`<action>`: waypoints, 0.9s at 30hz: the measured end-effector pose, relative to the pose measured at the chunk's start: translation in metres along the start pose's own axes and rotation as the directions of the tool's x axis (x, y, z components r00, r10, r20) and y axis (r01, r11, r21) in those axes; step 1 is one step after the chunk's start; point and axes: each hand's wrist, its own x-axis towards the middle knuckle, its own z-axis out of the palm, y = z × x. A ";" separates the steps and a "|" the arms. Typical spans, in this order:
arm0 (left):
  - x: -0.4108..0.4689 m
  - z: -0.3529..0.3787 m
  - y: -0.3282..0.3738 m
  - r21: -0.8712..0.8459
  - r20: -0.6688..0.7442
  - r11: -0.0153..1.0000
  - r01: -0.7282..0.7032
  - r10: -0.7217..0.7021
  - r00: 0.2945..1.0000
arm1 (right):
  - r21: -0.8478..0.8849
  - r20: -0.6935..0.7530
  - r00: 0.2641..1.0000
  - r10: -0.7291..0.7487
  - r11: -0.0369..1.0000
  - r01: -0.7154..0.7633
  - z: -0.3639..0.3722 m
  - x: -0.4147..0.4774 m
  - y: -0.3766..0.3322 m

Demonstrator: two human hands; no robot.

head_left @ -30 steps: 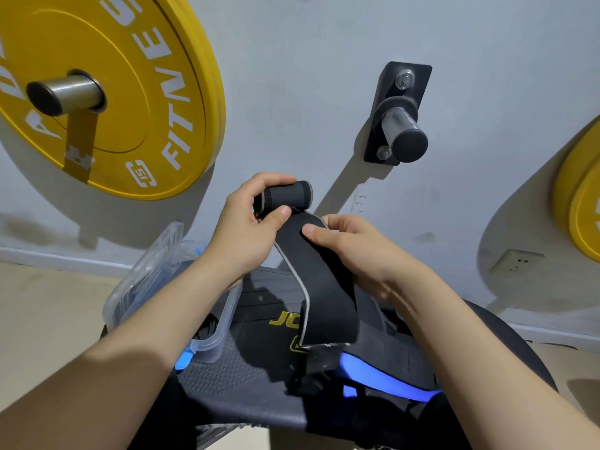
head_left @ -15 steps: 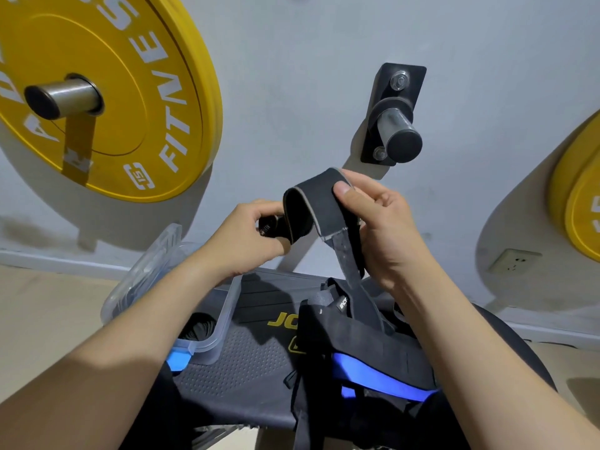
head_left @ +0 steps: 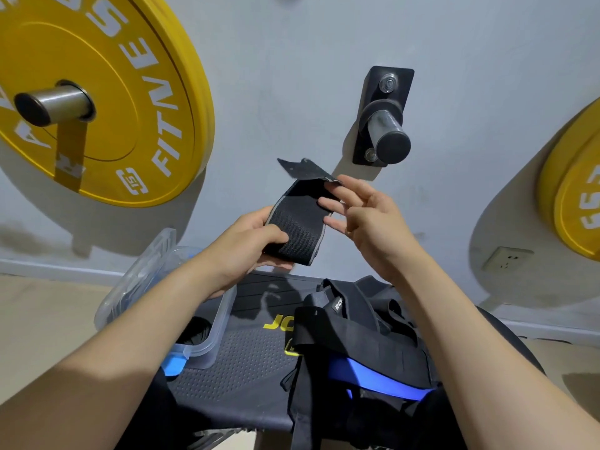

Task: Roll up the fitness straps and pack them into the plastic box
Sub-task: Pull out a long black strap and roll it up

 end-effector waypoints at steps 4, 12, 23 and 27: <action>0.002 0.001 -0.003 0.072 -0.109 0.997 -0.037 0.044 0.993 | -0.338 -0.024 0.987 -0.159 0.931 0.141 0.007 -0.004 0.012; -0.003 -0.006 -0.004 0.291 -0.184 0.953 -0.083 0.141 0.973 | -0.602 0.325 0.937 -0.127 0.736 0.308 0.022 -0.013 0.017; -0.008 -0.012 0.000 0.422 -0.263 0.906 0.021 0.101 0.959 | -0.689 0.478 0.854 -0.205 0.515 0.510 0.033 -0.024 0.020; -0.004 -0.011 0.001 0.344 -0.315 0.936 -0.081 0.196 0.929 | -0.714 0.438 0.857 -0.272 0.474 0.515 0.035 -0.020 0.020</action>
